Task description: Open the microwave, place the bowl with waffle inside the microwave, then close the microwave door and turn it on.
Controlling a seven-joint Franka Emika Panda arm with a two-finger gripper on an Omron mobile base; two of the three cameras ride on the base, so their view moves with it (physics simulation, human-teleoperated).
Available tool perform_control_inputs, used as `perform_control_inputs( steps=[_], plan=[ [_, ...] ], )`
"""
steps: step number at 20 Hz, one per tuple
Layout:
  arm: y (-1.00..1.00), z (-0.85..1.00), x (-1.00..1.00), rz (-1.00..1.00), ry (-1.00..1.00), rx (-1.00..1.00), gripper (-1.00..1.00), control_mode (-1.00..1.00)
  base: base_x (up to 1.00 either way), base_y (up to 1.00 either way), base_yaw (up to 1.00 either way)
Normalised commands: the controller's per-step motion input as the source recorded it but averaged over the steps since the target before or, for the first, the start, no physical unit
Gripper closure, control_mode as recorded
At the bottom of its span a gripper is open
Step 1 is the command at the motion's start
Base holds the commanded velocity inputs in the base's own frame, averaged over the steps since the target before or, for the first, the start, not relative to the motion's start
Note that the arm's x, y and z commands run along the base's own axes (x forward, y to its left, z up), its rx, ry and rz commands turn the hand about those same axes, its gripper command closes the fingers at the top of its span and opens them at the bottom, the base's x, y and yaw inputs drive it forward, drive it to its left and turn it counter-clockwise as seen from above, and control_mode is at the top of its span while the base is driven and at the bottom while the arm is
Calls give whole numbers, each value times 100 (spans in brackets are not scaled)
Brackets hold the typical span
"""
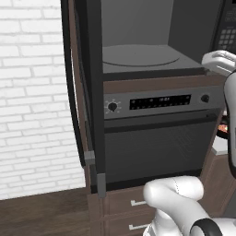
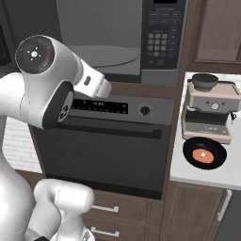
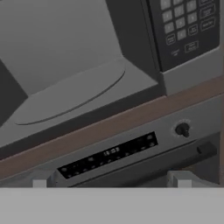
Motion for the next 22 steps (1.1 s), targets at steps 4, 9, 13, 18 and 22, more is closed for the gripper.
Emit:
perform_control_inputs(
  steps=[4, 9, 13, 18, 22],
  plan=[
    [-37, -24, 51, -1, 0, 0, -100, -100, 0, 0, 0],
    [-29, -10, 27, -1, 0, 0, -100, -100, 0, 0, 0],
    [-27, 0, 13, -1, 0, 0, -100, -100, 0, 0, 0],
    [-34, 0, 12, 0, 0, 0, -100, -100, 0, 0, 0],
    [-40, -8, 19, -1, 0, 0, -100, -100, 0, 0, 0]
  ],
)
